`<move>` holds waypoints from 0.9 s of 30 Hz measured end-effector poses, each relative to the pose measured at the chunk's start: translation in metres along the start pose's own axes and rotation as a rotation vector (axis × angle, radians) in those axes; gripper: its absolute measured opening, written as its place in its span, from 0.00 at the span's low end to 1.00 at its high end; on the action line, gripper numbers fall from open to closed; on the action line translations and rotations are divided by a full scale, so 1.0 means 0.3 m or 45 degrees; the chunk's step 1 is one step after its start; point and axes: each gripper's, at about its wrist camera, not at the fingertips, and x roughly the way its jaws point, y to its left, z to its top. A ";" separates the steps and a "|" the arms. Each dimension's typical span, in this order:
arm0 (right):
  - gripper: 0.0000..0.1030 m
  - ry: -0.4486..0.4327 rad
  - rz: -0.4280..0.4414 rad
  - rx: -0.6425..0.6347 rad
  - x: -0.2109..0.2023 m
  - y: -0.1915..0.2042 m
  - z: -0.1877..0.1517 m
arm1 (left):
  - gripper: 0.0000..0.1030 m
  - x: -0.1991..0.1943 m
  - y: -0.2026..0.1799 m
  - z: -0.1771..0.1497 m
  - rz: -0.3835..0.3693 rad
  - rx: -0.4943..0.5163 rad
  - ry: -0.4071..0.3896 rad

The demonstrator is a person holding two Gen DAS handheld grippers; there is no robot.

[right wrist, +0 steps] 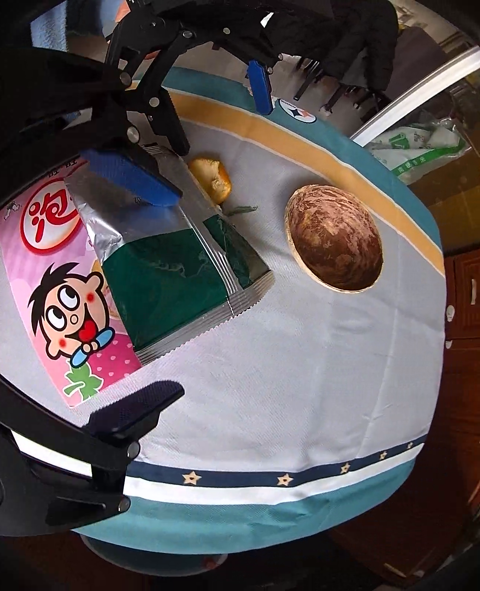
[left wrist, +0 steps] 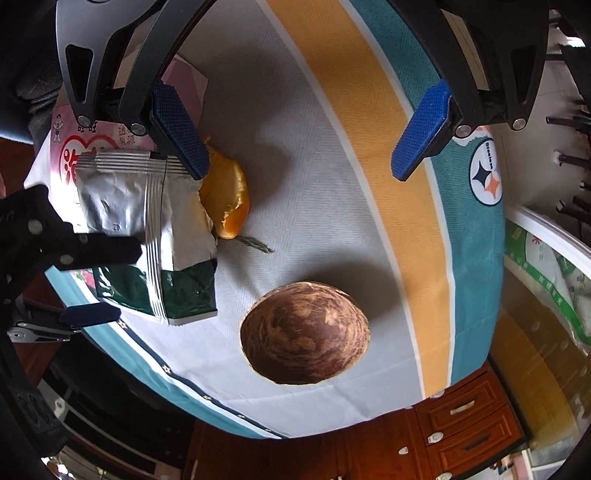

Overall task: Collect trash
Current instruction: 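Move both tools back over the table toward the snack bags and peel, then grasp the green snack bag with the right tool while the left tool grasps orange peel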

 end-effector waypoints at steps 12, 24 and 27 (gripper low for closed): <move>0.21 -0.081 -0.034 0.014 -0.043 -0.073 -0.005 | 0.96 0.043 -0.002 0.013 -0.005 -0.015 0.044; 0.21 -0.090 -0.161 0.271 -0.012 -0.322 0.031 | 0.96 0.062 -0.025 0.044 -0.021 -0.012 0.037; 0.22 -0.081 -0.145 0.306 -0.006 -0.355 0.026 | 0.83 0.047 -0.039 0.041 -0.056 -0.003 -0.006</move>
